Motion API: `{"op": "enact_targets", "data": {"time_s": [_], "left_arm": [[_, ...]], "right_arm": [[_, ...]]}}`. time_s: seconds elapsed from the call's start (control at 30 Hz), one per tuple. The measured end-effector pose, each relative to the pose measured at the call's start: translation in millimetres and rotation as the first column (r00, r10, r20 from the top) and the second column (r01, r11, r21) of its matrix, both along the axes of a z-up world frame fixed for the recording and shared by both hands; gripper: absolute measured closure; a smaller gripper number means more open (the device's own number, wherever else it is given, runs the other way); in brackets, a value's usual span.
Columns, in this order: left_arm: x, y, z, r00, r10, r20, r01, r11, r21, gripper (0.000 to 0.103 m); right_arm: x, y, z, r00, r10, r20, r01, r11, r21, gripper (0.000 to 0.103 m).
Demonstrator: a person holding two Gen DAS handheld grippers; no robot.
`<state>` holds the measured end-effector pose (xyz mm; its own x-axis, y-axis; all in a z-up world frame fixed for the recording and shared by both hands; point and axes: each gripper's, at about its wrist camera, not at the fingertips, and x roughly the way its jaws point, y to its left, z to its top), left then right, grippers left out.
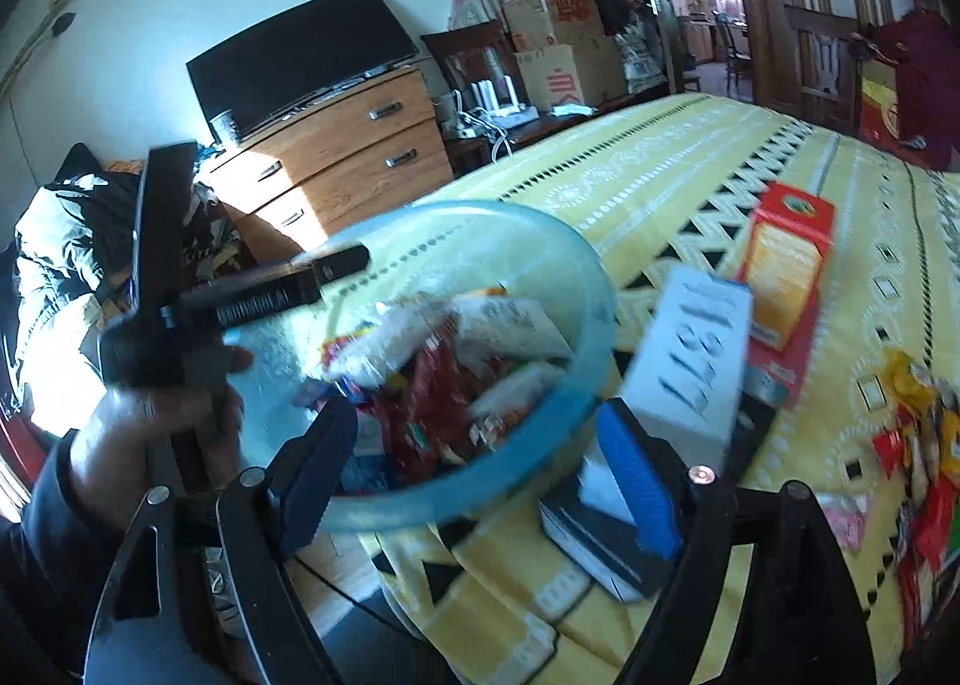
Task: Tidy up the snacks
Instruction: 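Move both tools back toward the snack pile on the bed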
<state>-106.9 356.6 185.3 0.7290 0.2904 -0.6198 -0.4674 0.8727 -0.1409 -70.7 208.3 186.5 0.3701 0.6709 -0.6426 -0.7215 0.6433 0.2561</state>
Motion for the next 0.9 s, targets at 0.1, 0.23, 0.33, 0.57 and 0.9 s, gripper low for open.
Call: {"op": "enact_targets", "data": {"time_s": [0.1,0.23,0.33,0.57,0.9], "left_arm": [[1,-1,0,1.000,0.000,-0.005,0.000,1.000,0.006,0.000],[-2,-6,5,1.000,-0.007,0.004,0.007,1.000,0.004,0.000],[-8,-23,19,0.997,-0.047,0.058,0.045,0.998,0.036,0.000],[-3,-137,59,0.919,-0.368,0.143,0.337,0.920,0.199,0.000],[70,-299,-6,0.659,-0.751,-0.050,0.752,0.659,0.021,0.000]], "right_arm": [[-5,-28,-25,0.997,-0.045,-0.055,0.044,0.998,-0.034,0.018],[-14,-72,-59,0.986,-0.118,-0.119,0.109,0.991,-0.079,0.018],[-23,-108,-81,0.970,-0.180,-0.164,0.163,0.980,-0.113,0.018],[-39,-199,-103,0.915,-0.340,-0.215,0.319,0.939,-0.128,0.018],[-53,-296,-125,0.848,-0.472,-0.241,0.461,0.882,-0.102,0.018]]}}
